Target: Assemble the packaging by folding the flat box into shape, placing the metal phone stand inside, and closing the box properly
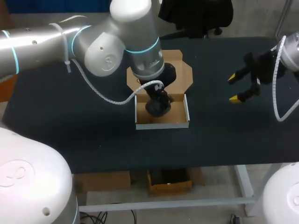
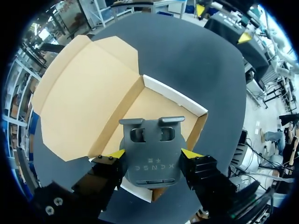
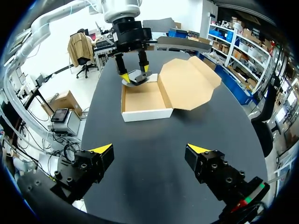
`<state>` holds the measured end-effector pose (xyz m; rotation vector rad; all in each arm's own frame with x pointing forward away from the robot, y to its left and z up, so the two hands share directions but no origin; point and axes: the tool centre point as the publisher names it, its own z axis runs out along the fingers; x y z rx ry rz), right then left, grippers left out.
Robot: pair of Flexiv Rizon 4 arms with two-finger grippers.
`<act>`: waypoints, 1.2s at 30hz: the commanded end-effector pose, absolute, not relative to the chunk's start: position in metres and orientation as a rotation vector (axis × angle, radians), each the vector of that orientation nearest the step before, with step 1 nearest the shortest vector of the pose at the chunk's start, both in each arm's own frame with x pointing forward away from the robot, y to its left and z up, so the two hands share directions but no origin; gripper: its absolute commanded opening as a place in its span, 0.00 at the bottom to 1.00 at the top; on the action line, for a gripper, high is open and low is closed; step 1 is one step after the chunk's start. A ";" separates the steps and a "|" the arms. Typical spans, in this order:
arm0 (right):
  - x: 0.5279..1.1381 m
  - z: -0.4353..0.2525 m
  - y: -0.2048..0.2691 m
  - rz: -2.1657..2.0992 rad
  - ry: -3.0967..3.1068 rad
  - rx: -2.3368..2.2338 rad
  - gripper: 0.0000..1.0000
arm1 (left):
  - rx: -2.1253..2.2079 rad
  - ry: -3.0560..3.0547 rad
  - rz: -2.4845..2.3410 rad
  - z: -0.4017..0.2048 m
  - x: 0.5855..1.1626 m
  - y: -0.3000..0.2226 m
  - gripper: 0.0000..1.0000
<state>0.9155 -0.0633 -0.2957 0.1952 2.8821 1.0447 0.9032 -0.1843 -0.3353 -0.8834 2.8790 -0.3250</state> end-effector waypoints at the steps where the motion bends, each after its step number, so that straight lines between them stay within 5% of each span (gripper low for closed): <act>1: 0.915 -0.295 -0.065 1.057 2.883 0.189 1.00 | -0.884 2.869 -0.302 -0.348 0.910 -0.197 0.00; 36: 0.915 -0.295 -0.065 1.057 2.883 0.189 1.00 | -0.956 2.901 -0.233 -0.400 0.937 -0.198 0.00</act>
